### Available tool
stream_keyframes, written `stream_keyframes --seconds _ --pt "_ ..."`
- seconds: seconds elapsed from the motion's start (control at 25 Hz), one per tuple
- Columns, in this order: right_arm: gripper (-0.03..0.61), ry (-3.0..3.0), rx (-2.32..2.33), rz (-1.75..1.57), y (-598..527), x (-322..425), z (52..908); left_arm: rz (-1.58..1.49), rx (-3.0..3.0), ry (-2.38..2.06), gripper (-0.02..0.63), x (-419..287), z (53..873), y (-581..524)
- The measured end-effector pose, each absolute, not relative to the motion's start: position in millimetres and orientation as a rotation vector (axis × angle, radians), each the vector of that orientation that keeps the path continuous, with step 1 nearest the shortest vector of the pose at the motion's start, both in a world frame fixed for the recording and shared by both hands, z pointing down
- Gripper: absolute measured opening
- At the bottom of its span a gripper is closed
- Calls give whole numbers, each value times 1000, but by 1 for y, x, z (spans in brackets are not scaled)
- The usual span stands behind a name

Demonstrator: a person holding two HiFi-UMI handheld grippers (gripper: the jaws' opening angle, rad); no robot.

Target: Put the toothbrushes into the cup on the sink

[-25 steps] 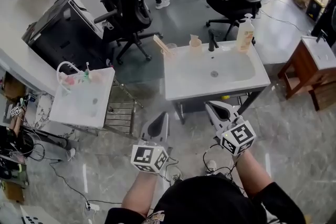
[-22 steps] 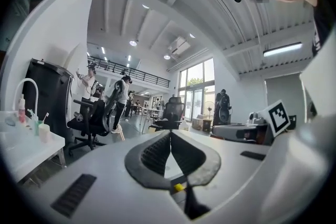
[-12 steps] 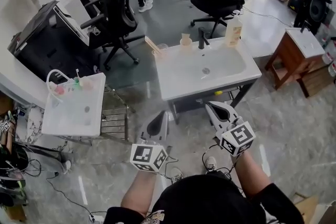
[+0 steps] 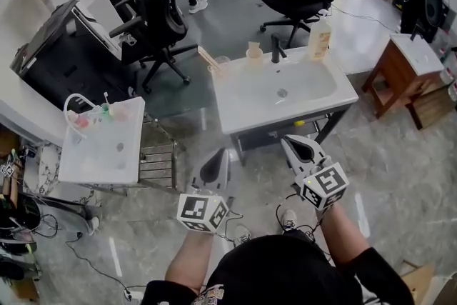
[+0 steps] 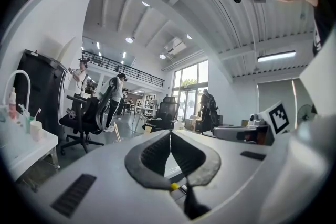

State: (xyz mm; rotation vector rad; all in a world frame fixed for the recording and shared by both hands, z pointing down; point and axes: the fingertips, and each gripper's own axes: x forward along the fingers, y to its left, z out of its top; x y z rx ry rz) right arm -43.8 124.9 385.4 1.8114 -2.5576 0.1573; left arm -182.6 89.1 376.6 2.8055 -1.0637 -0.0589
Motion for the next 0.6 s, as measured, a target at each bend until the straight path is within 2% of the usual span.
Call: stream_keyframes --seconds 0.6 --pt "5 -2569 1804 145 129 -42 383 -66 2809 -1079 6 -181 375 94"
